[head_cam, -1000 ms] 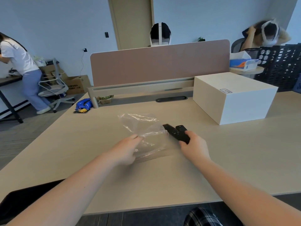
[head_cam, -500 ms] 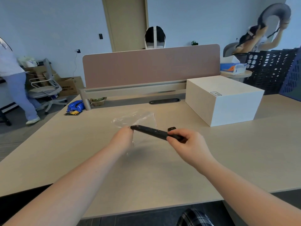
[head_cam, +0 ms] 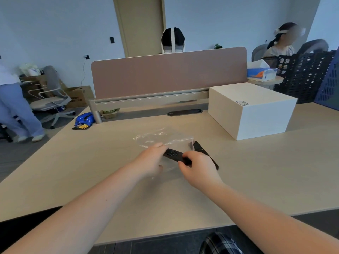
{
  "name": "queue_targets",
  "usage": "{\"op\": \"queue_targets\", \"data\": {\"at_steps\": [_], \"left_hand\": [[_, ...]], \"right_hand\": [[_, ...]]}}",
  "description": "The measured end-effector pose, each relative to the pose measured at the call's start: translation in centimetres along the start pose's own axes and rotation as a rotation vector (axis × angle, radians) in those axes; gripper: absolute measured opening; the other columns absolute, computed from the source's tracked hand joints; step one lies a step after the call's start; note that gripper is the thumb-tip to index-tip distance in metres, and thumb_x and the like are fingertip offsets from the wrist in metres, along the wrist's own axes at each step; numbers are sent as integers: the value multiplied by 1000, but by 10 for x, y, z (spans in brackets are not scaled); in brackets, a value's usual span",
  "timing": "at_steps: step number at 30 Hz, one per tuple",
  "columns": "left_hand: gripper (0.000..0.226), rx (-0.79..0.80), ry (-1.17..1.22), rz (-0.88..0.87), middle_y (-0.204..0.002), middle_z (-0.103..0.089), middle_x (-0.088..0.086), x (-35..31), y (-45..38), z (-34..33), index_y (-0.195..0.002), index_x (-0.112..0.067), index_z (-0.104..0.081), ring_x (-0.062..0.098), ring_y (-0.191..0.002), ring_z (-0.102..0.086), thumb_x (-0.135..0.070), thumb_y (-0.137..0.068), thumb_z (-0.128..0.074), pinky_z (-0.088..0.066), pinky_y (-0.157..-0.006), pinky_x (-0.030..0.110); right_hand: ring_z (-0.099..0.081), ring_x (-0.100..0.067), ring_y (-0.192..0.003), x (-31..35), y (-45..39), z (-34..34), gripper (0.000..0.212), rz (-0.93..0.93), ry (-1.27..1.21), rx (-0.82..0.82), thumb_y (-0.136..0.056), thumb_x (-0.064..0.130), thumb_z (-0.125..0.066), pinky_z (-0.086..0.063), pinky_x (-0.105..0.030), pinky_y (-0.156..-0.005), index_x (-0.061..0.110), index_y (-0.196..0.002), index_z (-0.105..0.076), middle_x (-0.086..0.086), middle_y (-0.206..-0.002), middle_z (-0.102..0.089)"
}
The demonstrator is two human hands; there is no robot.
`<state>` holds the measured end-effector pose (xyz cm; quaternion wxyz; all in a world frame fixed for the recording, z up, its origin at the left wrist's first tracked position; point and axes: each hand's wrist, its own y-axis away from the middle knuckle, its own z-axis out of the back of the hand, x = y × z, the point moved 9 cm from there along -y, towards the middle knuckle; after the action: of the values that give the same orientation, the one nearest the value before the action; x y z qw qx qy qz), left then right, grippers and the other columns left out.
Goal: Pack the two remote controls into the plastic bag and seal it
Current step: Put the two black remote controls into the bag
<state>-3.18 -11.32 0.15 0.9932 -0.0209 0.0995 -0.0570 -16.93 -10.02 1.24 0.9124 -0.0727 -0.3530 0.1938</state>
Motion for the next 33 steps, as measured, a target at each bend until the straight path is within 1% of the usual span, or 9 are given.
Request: {"op": "queue_targets", "data": {"at_steps": [2, 5, 9, 11, 14, 16, 21, 30, 33], "left_hand": [[49, 4, 12, -25, -105, -47, 5, -8, 1, 0, -118, -11, -49, 31, -101, -55, -4, -71, -61, -50, -80, 41], [58, 10, 39, -27, -111, -48, 5, -13, 3, -2, -128, -14, -47, 28, -100, -54, -6, -72, -61, -45, -76, 32], [32, -4, 45, -44, -93, -47, 0, -9, 3, -6, -98, -17, -53, 23, -85, -51, -14, -70, -70, -50, -77, 40], [29, 14, 44, -30, -91, -47, -1, -3, 3, -9, -90, -18, -51, 23, -88, -52, -14, -68, -70, -50, -78, 46], [33, 10, 64, -40, -99, -52, 4, -2, 4, -10, -98, -12, -54, 24, -94, -54, -15, -68, -68, -50, -79, 48], [36, 17, 72, -45, -103, -53, 6, -3, 4, -11, -103, -9, -55, 25, -97, -55, -16, -70, -66, -50, -81, 48], [32, 45, 59, -44, -101, -51, 8, -6, 6, -12, -102, -6, -54, 26, -95, -53, -6, -70, -58, -48, -80, 44], [40, 92, 14, -53, -102, -48, 4, -2, 4, -17, -108, -11, -52, 25, -95, -53, -7, -68, -57, -48, -81, 45], [37, 90, 14, -49, -102, -47, 2, 2, 3, -17, -106, -13, -51, 25, -95, -53, -9, -70, -55, -49, -81, 47]], "right_hand": [[-62, -28, -89, 1, -7, -14, 23, 21, 61, 22, -89, 29, -56, -47, -33, -69, 9, -99, -58, -10, -96, -68], [-63, -32, -90, 6, -15, -34, 26, 39, 147, 97, -89, 33, -59, -38, -31, -61, 13, -93, -42, -12, -97, -67], [-64, -30, -93, 8, -24, -56, 31, 56, 269, 214, -88, 34, -60, -45, -33, -68, 11, -108, -56, -11, -99, -68], [-56, -23, -80, 6, -28, -65, 16, 44, 242, 269, -88, 30, -61, -41, -30, -66, 16, -96, -59, -6, -87, -60], [-55, -23, -81, 6, -32, -76, 1, 67, 304, 313, -91, 20, -56, -42, -31, -68, 19, -90, -56, -9, -88, -59], [-64, -29, -95, 8, -36, -85, 17, 112, 377, 326, -92, 12, -51, -49, -34, -75, 9, -101, -65, -12, -103, -69], [-58, -30, -114, 11, -39, -103, 29, 222, 457, 348, -94, 9, -46, -46, -36, -94, 7, -120, -60, -13, -123, -63], [-46, -31, -122, 3, -34, -98, 43, 219, 523, 416, -93, 14, -44, -36, -37, -106, 10, -135, -46, -16, -133, -51], [-49, -29, -122, 5, -32, -75, 38, 213, 341, 348, -91, 9, -44, -43, -34, -102, 11, -127, -57, -13, -130, -56]]}}
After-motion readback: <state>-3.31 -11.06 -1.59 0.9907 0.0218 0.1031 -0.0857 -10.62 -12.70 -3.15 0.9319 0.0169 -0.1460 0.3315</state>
